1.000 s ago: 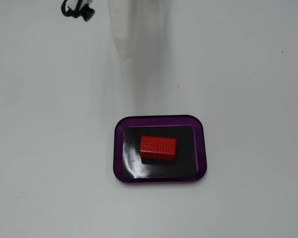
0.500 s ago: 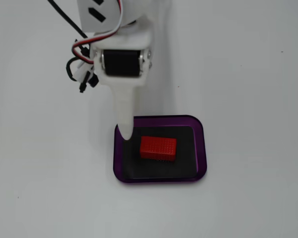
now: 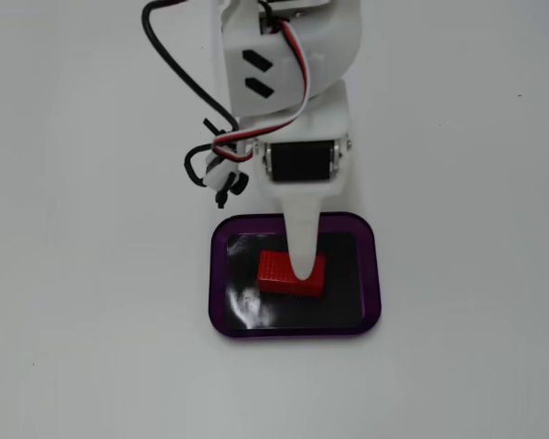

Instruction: Remove the cube from the box.

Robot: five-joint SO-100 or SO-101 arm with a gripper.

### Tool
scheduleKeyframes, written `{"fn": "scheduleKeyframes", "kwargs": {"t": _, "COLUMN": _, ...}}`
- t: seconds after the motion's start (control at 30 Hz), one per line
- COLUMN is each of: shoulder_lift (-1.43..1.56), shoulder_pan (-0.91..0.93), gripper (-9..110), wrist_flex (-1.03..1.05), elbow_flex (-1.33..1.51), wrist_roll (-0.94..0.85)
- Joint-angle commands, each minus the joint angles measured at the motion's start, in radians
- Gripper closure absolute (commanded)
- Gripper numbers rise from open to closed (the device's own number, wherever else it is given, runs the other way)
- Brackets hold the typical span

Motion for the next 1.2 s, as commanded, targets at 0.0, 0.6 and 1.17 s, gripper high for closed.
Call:
{"fn": "scheduleKeyframes", "kwargs": {"t": 0.0, "shoulder_lift": -0.003, "shoulder_pan": -0.009, "gripper": 80, "wrist_flex": -0.034, "elbow_flex": -0.037, "wrist_roll": 0.003}}
{"fn": "scheduleKeyframes", "kwargs": {"t": 0.6, "shoulder_lift": -0.106, "shoulder_pan": -0.008, "gripper": 80, "wrist_flex": -0.104, "elbow_flex": -0.038, "wrist_roll": -0.002}}
{"fn": "scheduleKeyframes", "kwargs": {"t": 1.17, "shoulder_lift": -0.106, "shoulder_pan": 0.086, "gripper": 102, "wrist_flex": -0.126, "elbow_flex": -0.038, "wrist_roll": -0.011}}
